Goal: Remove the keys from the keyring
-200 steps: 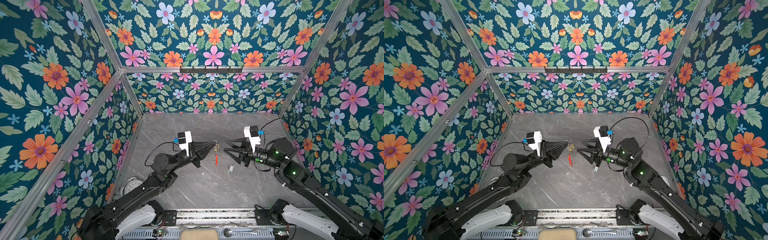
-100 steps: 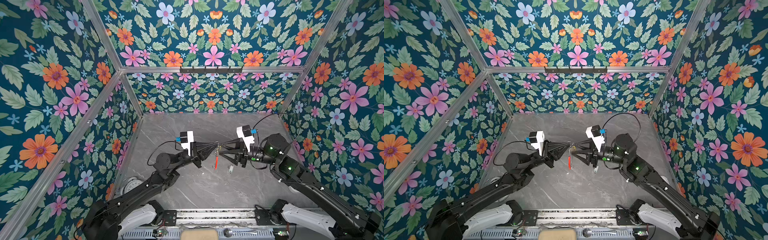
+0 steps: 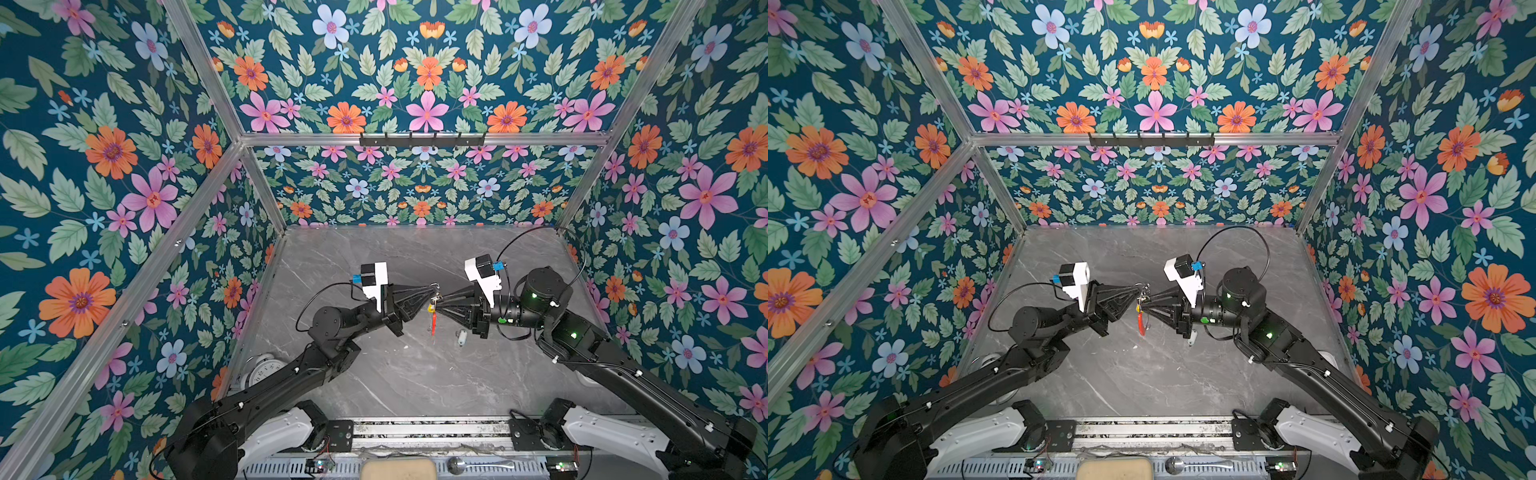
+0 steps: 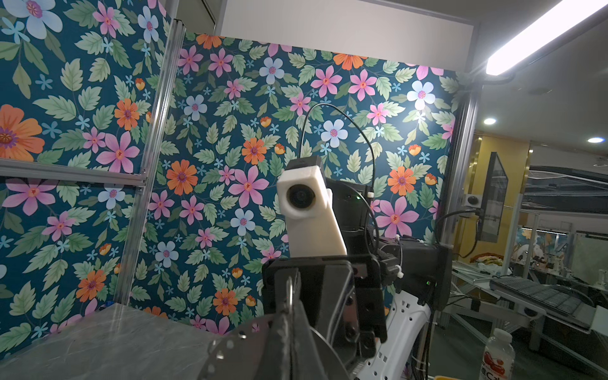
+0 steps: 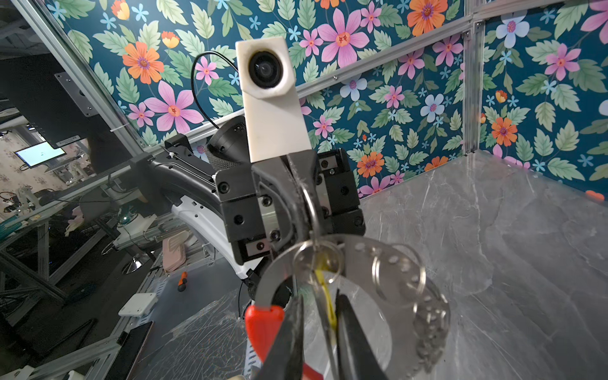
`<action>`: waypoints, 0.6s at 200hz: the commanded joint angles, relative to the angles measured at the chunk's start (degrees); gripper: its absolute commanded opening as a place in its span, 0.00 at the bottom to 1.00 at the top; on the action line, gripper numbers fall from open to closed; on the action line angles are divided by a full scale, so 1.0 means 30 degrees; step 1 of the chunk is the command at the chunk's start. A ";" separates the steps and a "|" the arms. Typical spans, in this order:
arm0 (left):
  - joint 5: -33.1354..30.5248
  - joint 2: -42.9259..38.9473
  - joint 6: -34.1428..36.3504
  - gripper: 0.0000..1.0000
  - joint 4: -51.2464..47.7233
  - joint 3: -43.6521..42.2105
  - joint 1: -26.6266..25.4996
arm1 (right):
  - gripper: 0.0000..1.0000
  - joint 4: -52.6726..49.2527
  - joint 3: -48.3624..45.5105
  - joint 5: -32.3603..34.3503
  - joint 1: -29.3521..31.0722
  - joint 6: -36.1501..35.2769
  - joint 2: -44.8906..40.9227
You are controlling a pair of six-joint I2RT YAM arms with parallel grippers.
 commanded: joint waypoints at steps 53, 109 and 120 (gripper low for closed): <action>0.0205 0.0111 -0.0182 0.00 0.1049 0.0037 -0.0010 | 0.19 0.0928 0.0156 -0.0035 0.0042 0.0075 0.0380; 0.0207 0.0205 -0.0237 0.00 0.1025 -0.0027 -0.0003 | 0.19 0.1195 0.0113 -0.0027 0.0067 0.0183 0.0440; 0.0220 0.0227 -0.0237 0.00 0.1053 -0.0013 -0.0007 | 0.18 0.1346 0.0025 -0.0079 0.0065 0.0254 0.0396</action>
